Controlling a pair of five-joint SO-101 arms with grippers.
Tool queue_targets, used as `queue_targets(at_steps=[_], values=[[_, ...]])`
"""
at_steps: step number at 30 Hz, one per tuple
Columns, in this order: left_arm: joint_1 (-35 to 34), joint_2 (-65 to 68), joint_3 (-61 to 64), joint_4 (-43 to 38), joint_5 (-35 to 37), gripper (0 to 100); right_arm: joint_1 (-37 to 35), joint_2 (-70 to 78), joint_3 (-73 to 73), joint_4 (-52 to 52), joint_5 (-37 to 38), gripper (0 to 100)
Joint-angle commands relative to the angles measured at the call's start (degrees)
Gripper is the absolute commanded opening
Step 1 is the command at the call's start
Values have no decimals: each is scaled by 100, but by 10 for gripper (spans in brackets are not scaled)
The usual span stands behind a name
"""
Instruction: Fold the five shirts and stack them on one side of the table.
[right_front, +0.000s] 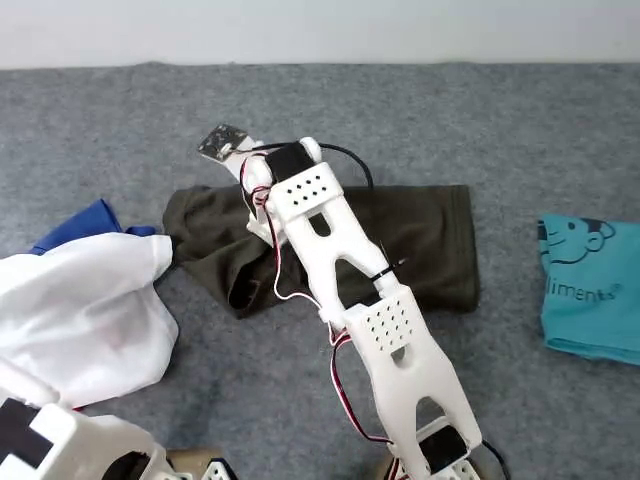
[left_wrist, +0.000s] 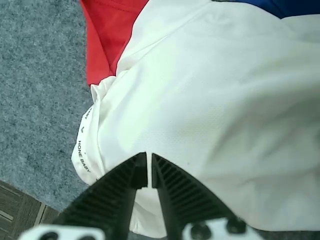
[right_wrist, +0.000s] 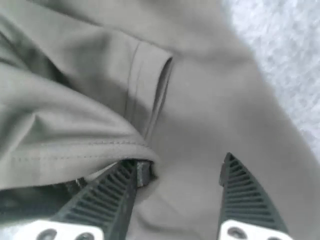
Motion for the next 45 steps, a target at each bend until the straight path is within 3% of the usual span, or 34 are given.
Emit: queue_targets(at_steps=[1, 8, 14, 20, 31, 37, 45], values=[[9, -44, -31, 79, -35, 36, -101, -268, -167, 338, -70, 234], [18, -44, -31, 79, -35, 36, -919, -1130, 844, 321, -70, 229], [0, -44, -31, 79, -35, 36, -1807, -2009, 2505, 321, -70, 128], [0, -44, -31, 79, -26, 36, -2475, -2809, 4009, 312, -70, 119], [0, -44, -31, 79, -26, 36, -2703, -3310, 4730, 277, -105, 121], [0, -44, -31, 79, -26, 36, -2862, -2730, 4730, -136, -114, 210], [0, -44, -31, 79, -26, 36, -2862, -1842, 4703, -778, -18, 211]])
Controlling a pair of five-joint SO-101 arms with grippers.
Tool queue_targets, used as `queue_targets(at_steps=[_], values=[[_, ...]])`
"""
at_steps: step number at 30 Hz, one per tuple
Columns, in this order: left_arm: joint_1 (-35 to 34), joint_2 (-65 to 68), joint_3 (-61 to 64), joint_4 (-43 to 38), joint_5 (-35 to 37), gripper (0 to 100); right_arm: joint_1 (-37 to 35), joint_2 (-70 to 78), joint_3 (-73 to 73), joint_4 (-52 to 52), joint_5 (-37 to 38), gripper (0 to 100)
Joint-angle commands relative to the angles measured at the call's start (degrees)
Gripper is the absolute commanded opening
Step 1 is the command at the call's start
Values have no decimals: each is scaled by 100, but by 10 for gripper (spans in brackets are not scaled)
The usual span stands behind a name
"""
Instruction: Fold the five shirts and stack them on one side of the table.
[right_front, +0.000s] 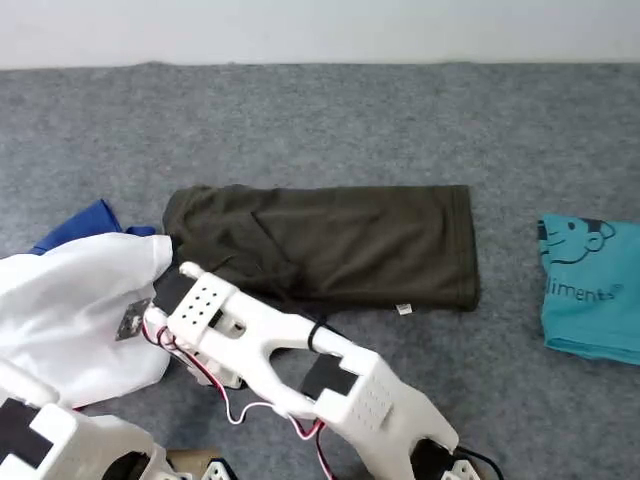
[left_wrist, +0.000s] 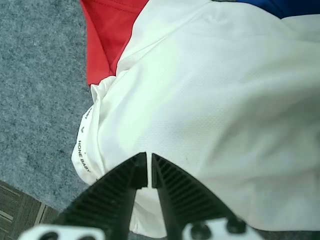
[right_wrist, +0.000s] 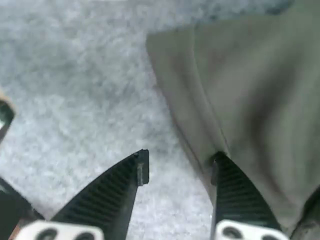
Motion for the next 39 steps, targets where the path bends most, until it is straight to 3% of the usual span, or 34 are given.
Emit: queue_targets(at_steps=[1, 9, 17, 27, 39], values=[[0, -44, -31, 79, -26, 36, -4, 110, -53, -242, 167, 210], [0, -44, -31, 79, -26, 36, 22, 391, -62, -242, 923, 10], [0, -44, -31, 79, -26, 36, 470, 400, -202, -277, 923, 11], [26, -44, -31, 79, -26, 36, 1376, 163, -2374, 681, 941, 11], [35, -44, -31, 79, -26, 36, 2105, 444, -3209, 48, 782, 11]])
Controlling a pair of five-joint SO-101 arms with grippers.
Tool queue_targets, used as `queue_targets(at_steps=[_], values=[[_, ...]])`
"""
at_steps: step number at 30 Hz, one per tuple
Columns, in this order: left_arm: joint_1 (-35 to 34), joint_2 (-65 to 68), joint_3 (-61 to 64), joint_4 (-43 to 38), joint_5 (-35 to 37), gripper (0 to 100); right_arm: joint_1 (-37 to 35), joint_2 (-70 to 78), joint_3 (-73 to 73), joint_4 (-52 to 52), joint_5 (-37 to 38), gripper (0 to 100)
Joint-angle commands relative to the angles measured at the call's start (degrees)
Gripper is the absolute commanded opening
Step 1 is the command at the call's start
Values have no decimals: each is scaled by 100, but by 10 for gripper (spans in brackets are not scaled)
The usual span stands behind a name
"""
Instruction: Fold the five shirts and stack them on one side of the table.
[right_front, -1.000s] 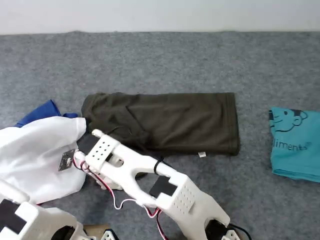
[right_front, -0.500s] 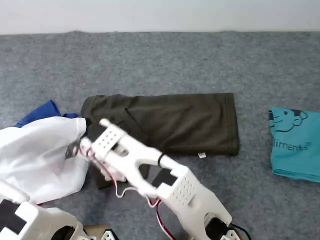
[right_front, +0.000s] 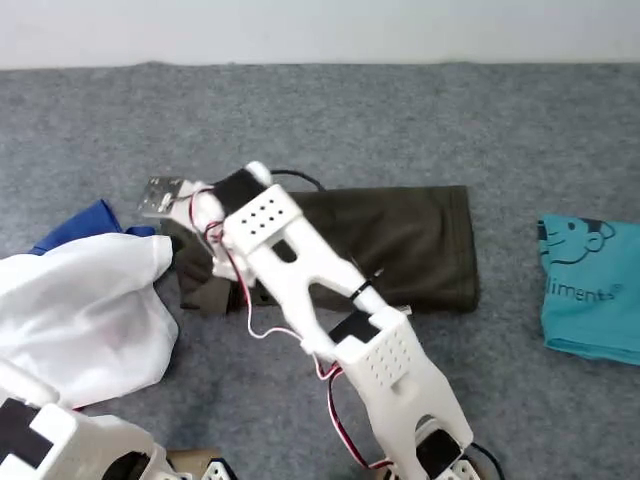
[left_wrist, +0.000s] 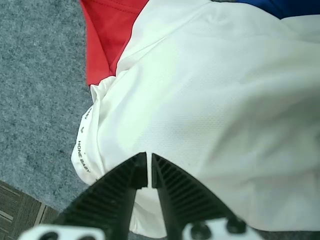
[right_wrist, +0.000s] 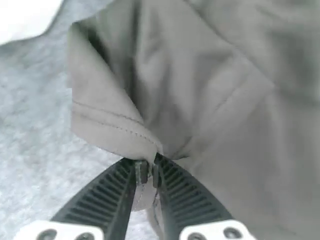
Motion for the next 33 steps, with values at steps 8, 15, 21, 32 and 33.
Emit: queue_targets(at_steps=[8, 15, 21, 32, 33], values=[[9, -44, -31, 79, -35, 36, 708, 488, -316, -338, -352, 15], [9, -44, -31, 79, -35, 36, 840, 620, -316, 84, -387, 69], [0, -44, -31, 79, -35, 36, 1270, 585, -316, 242, -624, 69], [9, -44, -31, 79, -35, 36, 840, 242, -475, 611, -607, 65], [0, -44, -31, 79, -35, 36, 778, 136, -475, 602, -607, 65]])
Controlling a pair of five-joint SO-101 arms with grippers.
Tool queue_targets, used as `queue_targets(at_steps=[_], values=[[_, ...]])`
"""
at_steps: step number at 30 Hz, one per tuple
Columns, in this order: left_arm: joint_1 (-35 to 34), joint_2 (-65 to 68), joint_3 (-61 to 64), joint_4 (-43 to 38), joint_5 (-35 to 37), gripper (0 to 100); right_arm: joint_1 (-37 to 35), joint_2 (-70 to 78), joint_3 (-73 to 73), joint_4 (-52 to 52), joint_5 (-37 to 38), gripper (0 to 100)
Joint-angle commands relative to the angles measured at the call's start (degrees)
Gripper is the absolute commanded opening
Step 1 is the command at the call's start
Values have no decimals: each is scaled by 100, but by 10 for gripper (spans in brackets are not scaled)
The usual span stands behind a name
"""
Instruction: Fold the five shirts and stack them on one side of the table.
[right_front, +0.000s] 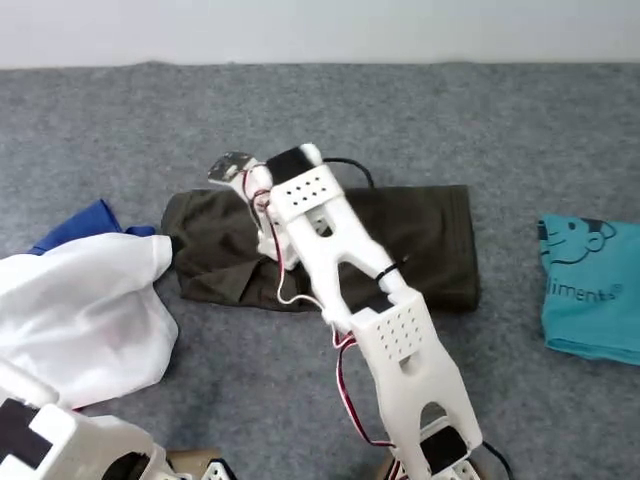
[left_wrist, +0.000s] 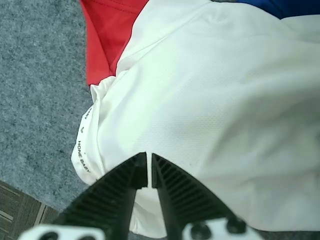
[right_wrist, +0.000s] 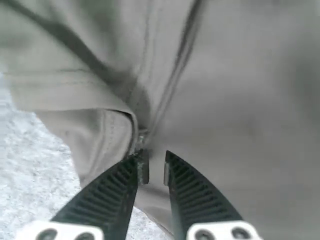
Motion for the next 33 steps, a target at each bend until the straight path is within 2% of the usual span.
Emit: queue_targets(at_steps=[1, 6, 9, 14, 17, 19, 28, 31, 33], values=[[0, -44, -31, 79, -35, 36, -233, -655, -264, 215, -44, 65], [0, -44, -31, 79, -35, 36, -673, -1209, -264, 215, -44, 63], [26, -44, -31, 79, -35, 36, -1042, -1235, -255, 207, -35, 21], [26, -44, -31, 79, -26, 36, -1587, -734, -255, 48, 149, 13], [18, -44, -31, 79, -26, 36, -1666, -277, -255, -233, 202, 13], [0, -44, -31, 79, -26, 36, -1569, -57, -255, -488, 229, 13], [9, -44, -31, 79, -35, 36, -119, 224, -844, -2105, 264, 14], [18, -44, -31, 79, -35, 36, 22, 180, -1152, -2185, 264, 17], [26, -44, -31, 79, -35, 36, -48, 163, -1407, -1842, 255, 17]])
